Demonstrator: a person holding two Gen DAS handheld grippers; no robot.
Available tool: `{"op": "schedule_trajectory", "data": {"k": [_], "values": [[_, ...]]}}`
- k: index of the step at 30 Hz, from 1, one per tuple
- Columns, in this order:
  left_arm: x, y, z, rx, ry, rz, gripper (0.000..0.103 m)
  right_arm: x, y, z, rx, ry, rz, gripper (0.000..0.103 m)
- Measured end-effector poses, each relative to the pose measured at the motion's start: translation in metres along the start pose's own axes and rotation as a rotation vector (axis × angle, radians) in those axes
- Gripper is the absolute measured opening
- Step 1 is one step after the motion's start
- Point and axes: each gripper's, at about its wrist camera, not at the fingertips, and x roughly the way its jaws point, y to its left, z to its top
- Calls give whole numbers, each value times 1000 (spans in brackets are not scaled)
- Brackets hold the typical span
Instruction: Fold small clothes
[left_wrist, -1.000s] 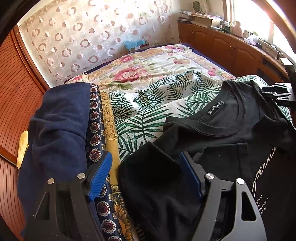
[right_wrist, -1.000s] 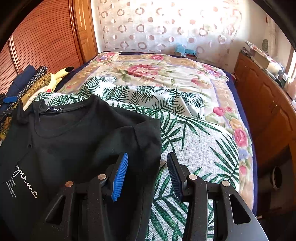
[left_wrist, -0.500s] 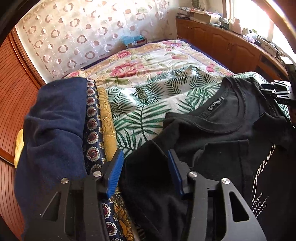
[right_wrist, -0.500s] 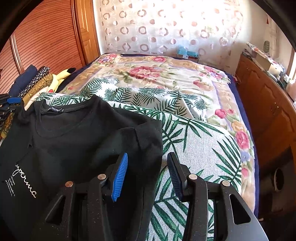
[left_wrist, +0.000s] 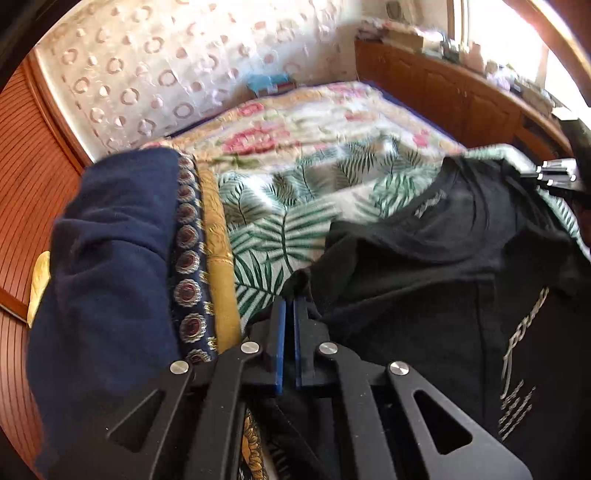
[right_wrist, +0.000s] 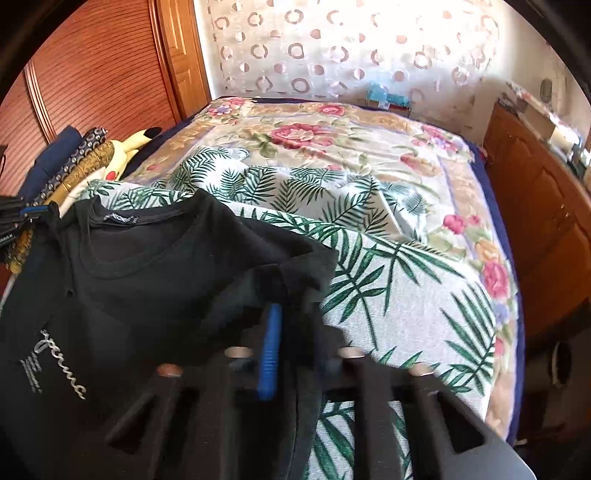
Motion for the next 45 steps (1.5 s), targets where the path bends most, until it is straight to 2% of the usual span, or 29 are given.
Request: {"op": "schedule_trajectory", "data": {"k": [2, 8, 14, 20, 26, 30, 34, 36, 40, 42, 44, 45], "values": [[-18, 1, 0, -21, -62, 5, 4, -6, 3, 0, 1, -29, -9, 5], [-79, 9, -4, -80, -222, -1, 4, -62, 19, -6, 25, -227, -30, 5], [-126, 7, -32, -106, -309, -29, 4, -125, 43, -35, 23, -363, -17, 5], [-156, -4, -86, -127, -349, -76, 4, -172, 54, -92, 16, -409, -1, 5], [-169, -10, -156, -194, -355, -130, 4, -197, 50, -179, 59, -388, 23, 5], [-172, -3, -189, -266, -346, -159, 4, -213, 46, -220, 109, -359, 26, 5], [-193, 0, -205, -293, -363, -153, 4, -244, 44, -237, 93, -350, 2, 5], [-208, -1, -212, -290, -369, -149, 4, -264, 45, -235, 96, -338, 7, 5], [-216, -2, -230, -293, -333, -155, 4, -283, 50, -253, 69, -259, 7, 5], [-212, -5, -234, -280, -309, -123, 4, -280, 52, -256, 50, -210, -1, 5], [-206, -3, -240, -270, -293, -104, 11, -273, 48, -257, 50, -170, -45, 8], [-204, -1, -242, -273, -288, -104, 19, -269, 46, -252, 58, -164, -59, 11]]}}
